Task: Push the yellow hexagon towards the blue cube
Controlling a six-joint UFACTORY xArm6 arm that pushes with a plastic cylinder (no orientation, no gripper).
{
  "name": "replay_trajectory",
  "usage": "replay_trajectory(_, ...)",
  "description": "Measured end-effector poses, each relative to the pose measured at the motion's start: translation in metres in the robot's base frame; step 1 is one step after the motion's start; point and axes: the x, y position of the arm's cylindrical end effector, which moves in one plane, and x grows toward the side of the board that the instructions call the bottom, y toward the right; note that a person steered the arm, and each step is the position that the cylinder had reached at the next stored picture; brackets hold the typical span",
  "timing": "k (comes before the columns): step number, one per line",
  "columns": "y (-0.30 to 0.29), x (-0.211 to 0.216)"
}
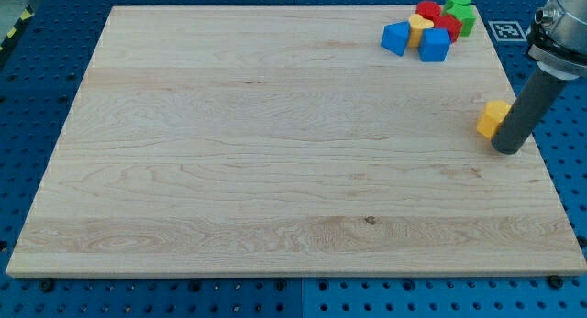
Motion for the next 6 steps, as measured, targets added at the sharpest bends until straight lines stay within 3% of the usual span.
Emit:
replay_trajectory(4, 0.000, -0.009)
replay_trajectory(5, -0.011, 0.043)
replay_trajectory(6, -0.096, 0.091)
